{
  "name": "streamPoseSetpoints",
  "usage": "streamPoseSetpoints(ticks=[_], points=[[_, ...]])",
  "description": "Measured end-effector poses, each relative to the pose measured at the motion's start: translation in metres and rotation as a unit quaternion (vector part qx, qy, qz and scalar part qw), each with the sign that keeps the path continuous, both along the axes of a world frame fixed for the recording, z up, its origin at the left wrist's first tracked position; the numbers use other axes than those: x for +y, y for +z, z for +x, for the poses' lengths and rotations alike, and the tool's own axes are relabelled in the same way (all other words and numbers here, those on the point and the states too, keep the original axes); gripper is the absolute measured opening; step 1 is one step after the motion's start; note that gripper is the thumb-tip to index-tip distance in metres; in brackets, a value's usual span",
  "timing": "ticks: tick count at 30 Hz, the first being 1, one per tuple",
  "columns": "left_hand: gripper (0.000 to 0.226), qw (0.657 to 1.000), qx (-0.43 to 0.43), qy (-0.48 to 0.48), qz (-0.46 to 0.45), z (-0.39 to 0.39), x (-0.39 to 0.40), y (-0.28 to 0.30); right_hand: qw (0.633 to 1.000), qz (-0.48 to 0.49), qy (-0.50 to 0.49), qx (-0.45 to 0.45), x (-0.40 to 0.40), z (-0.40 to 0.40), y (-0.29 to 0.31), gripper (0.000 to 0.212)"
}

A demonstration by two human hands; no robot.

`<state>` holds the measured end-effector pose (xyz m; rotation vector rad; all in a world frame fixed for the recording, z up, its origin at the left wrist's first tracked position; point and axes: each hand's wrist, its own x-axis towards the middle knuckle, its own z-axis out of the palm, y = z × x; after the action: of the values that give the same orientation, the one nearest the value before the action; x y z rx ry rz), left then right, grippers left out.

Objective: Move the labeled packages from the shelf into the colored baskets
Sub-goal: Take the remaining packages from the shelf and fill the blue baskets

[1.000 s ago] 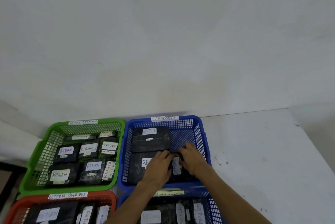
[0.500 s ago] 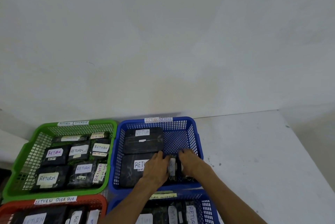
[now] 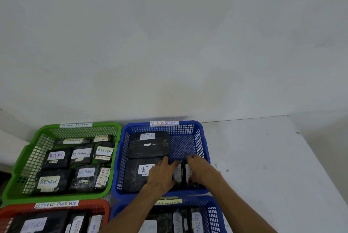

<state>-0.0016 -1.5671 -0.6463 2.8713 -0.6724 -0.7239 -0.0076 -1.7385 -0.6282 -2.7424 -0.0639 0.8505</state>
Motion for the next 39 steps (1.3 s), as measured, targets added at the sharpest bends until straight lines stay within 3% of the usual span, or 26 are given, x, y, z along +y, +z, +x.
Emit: streamPoseSetpoints(ticks=[16, 21, 24, 28, 34, 39], points=[[0.079, 0.998, 0.015, 0.010, -0.054, 0.000, 0.009, -0.005, 0.998, 0.056, -0.003, -0.007, 0.002, -0.005, -0.003, 0.080], [0.073, 0.996, 0.022, 0.003, -0.082, -0.001, 0.015, -0.001, 0.998, 0.065, -0.010, 0.005, 0.001, -0.005, 0.001, 0.080], [0.057, 0.995, 0.015, 0.001, -0.103, -0.002, 0.023, 0.006, 0.998, 0.062, -0.017, 0.002, -0.004, -0.005, 0.008, 0.080], [0.038, 0.988, -0.003, 0.009, -0.154, -0.004, 0.042, 0.027, 0.997, 0.071, -0.035, -0.021, -0.009, -0.009, 0.025, 0.063], [0.039, 0.981, -0.028, 0.033, -0.188, -0.017, 0.102, 0.071, 0.990, 0.090, -0.049, -0.093, 0.013, -0.024, 0.066, 0.048], [0.040, 0.976, -0.074, 0.055, -0.198, -0.055, 0.188, 0.125, 0.980, 0.123, -0.014, -0.156, 0.091, -0.045, 0.115, 0.044]])
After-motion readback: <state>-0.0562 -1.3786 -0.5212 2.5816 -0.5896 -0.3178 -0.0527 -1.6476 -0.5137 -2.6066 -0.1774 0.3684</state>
